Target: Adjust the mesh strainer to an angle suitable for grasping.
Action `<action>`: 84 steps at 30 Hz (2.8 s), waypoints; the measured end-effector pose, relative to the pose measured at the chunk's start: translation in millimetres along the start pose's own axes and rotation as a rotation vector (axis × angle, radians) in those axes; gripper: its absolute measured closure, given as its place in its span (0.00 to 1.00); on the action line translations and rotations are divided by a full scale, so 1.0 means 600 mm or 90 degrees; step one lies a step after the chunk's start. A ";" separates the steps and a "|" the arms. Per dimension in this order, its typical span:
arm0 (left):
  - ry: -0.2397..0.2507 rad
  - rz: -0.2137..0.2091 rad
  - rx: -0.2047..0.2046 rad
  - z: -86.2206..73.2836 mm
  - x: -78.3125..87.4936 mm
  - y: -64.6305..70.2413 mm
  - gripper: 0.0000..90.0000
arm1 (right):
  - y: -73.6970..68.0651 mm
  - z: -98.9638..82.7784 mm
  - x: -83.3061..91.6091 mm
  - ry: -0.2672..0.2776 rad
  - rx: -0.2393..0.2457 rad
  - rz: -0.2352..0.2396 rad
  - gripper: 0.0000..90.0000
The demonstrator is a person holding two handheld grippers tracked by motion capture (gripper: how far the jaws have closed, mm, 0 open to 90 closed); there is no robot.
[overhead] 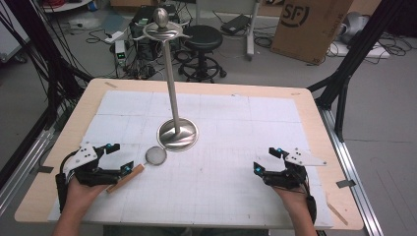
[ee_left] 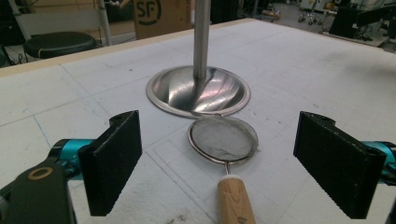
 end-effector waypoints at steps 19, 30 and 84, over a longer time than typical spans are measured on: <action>-0.101 0.003 -0.035 -0.001 -0.018 0.016 0.19 | -0.003 -0.002 -0.001 -0.012 -0.001 -0.002 0.16; -0.151 0.027 -0.078 -0.004 -0.019 0.016 0.24 | 0.001 -0.004 -0.001 -0.017 -0.004 -0.005 0.16; -0.322 -0.005 -0.049 -0.027 -0.041 0.029 0.74 | -0.001 -0.012 -0.012 -0.052 -0.001 0.009 0.16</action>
Point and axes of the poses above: each handheld gripper's, and its own axes: x roughly backward along the jaws, z roughly out of its top, y roughly to its right, the point moved 3 cm from there along -x, roughly forward along the jaws, and after that the axes turned 7 degrees about -y, right-handed, at the moved point
